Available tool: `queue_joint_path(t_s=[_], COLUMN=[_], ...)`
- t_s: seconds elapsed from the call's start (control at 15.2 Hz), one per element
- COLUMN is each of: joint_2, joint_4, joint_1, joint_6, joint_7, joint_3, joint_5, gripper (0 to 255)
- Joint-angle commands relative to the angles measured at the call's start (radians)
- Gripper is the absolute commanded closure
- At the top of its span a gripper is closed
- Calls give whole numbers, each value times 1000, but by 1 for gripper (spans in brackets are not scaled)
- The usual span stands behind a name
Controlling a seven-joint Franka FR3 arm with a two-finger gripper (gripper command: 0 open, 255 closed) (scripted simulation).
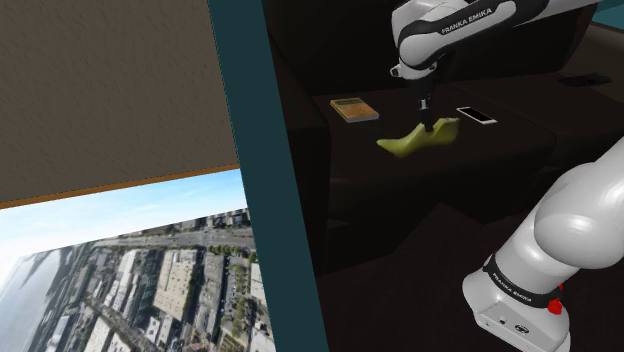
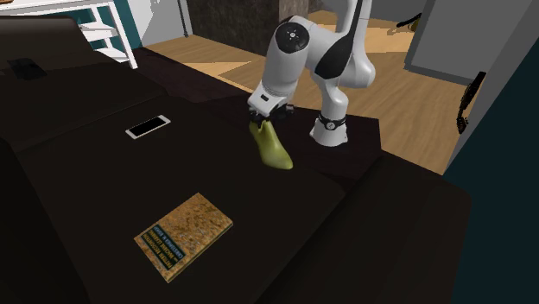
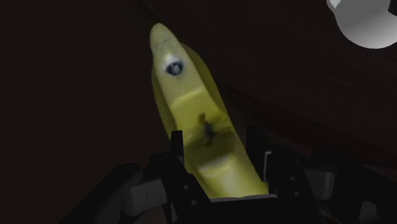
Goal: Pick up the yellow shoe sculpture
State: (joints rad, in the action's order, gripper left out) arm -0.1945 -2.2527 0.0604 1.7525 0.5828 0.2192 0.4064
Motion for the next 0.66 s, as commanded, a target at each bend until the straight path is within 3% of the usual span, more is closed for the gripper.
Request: queue_joint_path(t_s=[0.0,0.59], joint_2=[-7,-32], joint_4=[20,90], joint_1=[-1,-4], joint_6=[-26,-118], joint_7=[8,34], joint_3=[-2,-10], joint_5=[-2,-6], gripper=[255,255])
